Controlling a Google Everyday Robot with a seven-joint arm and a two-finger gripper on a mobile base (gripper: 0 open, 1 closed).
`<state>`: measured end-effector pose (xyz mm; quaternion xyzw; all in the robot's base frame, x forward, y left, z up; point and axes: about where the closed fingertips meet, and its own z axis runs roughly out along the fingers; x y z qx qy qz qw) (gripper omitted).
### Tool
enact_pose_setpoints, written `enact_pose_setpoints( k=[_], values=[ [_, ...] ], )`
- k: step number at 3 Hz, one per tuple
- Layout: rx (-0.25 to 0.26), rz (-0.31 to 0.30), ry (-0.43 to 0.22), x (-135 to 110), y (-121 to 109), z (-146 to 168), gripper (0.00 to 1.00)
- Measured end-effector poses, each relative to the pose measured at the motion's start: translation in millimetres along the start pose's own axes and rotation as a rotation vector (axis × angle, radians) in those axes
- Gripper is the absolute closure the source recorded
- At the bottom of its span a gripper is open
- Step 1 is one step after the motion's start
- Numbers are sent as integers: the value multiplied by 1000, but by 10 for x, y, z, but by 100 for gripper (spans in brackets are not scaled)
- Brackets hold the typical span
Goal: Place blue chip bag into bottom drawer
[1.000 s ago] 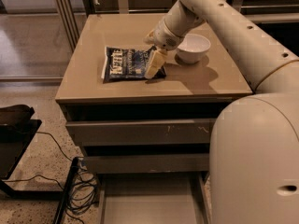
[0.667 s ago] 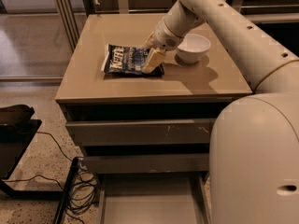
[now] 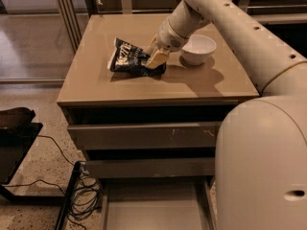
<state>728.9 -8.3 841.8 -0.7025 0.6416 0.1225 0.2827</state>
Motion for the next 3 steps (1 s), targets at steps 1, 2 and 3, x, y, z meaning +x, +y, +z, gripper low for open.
enact_pose_setpoints(
  k=[1,2,3],
  values=[
    [0,0,0,0,0,1,100],
    [-9,5,0,-11,-19,36,100],
    [-9,5,0,-20,-23,21,100]
  ],
)
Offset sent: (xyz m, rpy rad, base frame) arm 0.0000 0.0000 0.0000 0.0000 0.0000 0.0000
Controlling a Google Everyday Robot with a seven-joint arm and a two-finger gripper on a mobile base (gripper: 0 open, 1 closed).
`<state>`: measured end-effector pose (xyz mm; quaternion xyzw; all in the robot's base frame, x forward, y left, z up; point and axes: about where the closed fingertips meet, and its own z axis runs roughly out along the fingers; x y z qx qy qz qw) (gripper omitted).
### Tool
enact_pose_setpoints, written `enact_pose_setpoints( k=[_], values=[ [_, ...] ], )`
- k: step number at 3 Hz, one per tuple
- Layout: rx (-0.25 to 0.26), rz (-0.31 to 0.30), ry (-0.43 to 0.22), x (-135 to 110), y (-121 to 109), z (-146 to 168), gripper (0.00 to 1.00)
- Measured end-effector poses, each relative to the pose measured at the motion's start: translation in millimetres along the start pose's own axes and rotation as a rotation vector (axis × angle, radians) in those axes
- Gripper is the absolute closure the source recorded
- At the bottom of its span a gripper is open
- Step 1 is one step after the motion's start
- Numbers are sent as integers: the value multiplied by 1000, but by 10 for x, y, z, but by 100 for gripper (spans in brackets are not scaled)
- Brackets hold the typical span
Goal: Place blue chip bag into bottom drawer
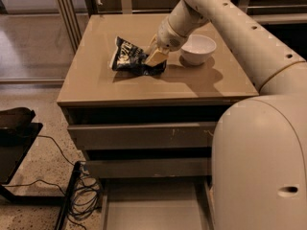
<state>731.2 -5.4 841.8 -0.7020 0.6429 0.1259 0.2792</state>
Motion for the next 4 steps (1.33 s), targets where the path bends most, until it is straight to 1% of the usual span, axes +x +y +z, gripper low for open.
enact_pose_setpoints(
  k=[1,2,3,4],
  values=[
    [24,-6,10,-24,148,-226,100],
    [57,-24,14,-118,401,-547,100],
    [81,-38,3,-207,645,-814,100],
    [107,-43,-2,-238,919,-1044,100]
  ],
)
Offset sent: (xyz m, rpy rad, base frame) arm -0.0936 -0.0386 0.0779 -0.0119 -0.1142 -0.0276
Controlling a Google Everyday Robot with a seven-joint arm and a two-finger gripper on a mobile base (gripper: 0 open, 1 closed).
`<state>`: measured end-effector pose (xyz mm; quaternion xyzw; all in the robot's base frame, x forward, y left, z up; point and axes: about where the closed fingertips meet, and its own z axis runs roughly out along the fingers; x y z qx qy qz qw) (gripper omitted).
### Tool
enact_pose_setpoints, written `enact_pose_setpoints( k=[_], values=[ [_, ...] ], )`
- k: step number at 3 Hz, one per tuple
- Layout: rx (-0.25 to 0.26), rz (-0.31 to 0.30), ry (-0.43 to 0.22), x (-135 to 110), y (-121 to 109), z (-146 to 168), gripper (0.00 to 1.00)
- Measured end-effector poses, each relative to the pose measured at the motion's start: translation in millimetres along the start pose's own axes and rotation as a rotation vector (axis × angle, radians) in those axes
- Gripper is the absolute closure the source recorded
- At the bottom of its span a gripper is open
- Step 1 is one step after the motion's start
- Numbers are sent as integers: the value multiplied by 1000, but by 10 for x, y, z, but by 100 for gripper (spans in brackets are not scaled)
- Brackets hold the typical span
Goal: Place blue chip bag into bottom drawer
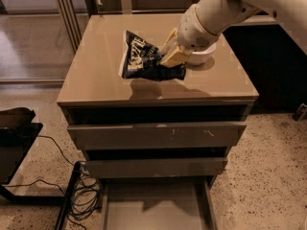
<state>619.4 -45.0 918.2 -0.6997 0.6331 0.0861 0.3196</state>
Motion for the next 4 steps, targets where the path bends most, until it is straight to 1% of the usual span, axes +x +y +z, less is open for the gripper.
enact_pose_setpoints(
  k=[1,2,3,4],
  values=[
    [20,6,9,-6,374,-219,100],
    [17,34,22,37,914,-336,100],
    [-28,100,4,167,1486,-168,100],
    [-116,198,-30,376,1900,273,100]
  ],
)
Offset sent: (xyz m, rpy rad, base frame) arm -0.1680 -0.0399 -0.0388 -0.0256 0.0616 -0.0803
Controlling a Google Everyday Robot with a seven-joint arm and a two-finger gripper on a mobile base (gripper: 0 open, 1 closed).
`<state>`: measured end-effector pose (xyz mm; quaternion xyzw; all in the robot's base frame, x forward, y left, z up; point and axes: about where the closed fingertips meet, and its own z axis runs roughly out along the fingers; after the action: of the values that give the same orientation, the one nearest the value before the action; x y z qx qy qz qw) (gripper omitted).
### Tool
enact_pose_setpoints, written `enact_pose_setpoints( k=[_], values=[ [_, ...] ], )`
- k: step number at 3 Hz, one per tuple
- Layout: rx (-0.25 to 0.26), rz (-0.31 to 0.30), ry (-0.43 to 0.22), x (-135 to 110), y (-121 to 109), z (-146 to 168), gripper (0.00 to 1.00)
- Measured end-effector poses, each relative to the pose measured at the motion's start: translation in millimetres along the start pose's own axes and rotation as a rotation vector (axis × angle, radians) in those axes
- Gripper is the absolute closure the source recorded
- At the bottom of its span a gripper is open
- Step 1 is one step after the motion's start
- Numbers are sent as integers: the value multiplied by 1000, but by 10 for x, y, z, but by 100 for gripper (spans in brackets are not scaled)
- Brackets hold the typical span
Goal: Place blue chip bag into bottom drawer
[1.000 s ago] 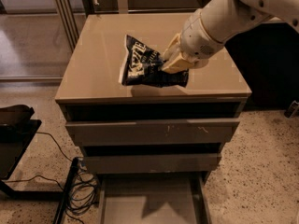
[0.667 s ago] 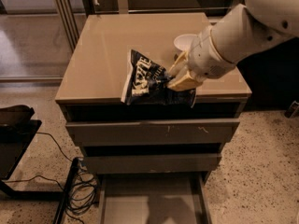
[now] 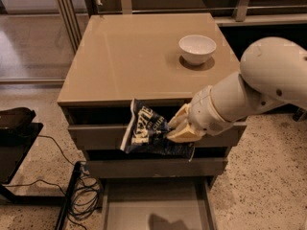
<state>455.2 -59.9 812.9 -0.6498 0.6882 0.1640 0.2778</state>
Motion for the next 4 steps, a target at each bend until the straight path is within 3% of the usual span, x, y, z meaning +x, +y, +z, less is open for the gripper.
enact_pose_setpoints(
  k=[1,2,4],
  values=[
    [-92,106,-46,367,114,499,100],
    [-96,110,-46,409,139,575,100],
    [-25,187,-135,1050,275,1046,100]
  ],
)
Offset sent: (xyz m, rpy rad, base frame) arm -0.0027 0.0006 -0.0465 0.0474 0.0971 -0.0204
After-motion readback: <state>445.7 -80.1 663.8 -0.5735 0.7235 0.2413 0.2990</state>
